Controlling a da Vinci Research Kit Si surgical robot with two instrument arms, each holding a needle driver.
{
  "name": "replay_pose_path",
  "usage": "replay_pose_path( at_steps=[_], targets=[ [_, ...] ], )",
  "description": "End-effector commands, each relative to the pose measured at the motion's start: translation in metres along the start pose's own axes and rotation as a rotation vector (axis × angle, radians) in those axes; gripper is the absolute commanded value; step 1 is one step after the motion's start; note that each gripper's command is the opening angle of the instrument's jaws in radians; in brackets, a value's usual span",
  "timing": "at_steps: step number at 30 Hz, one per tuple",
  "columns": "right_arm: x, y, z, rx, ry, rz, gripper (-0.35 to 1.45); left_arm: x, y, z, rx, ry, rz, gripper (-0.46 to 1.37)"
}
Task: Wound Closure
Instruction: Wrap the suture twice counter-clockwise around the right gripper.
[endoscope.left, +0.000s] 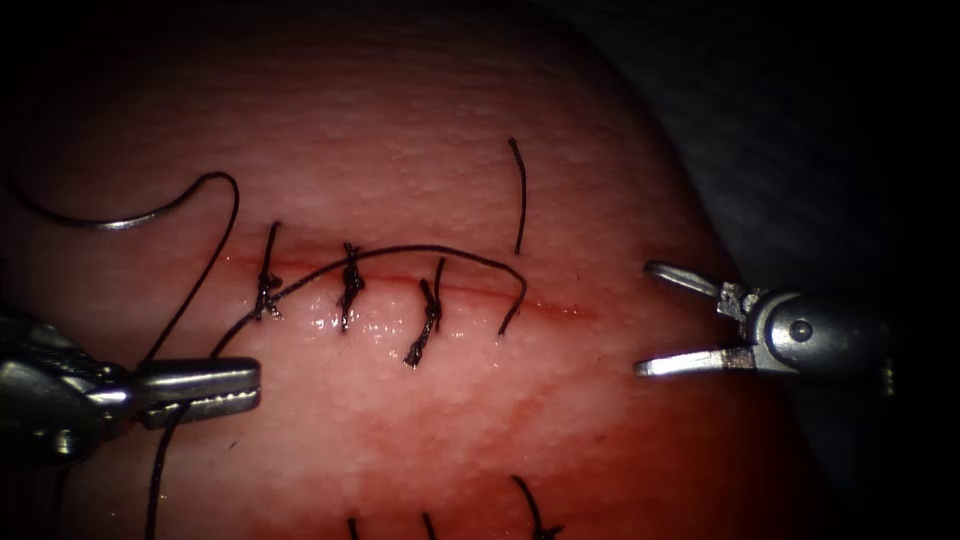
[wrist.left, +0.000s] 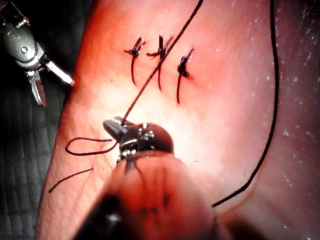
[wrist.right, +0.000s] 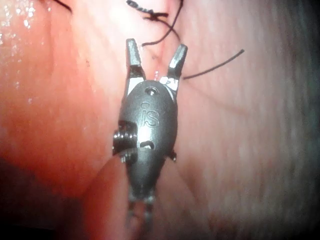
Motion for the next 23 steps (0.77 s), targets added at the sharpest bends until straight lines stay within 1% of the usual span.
replay_pose_path(
  at_steps=[1, 3, 8, 23],
  targets=[
    [-0.0001, 0.0001, 0.0004, 0.0, -0.002, 0.001, 0.89, -0.0001, 0.0, 0.0003, -0.004, -0.001, 0.001, -0.35],
    [-0.0002, 0.0006, 0.0009, -0.009, -0.002, 0.001, 0.82, -0.0004, 0.0002, 0.0011, 0.0, -0.001, 0.01, -0.35],
    [-0.0006, 0.0015, 0.0013, -0.015, -0.011, 0.0, 0.73, -0.001, 0.0007, 0.0017, 0.007, -0.002, 0.011, -0.35],
    [-0.0007, 0.0014, 0.001, -0.013, -0.01, -0.002, 0.7, -0.0011, 0.0015, 0.0021, 0.011, 0.002, 0.017, -0.35]
  ],
)
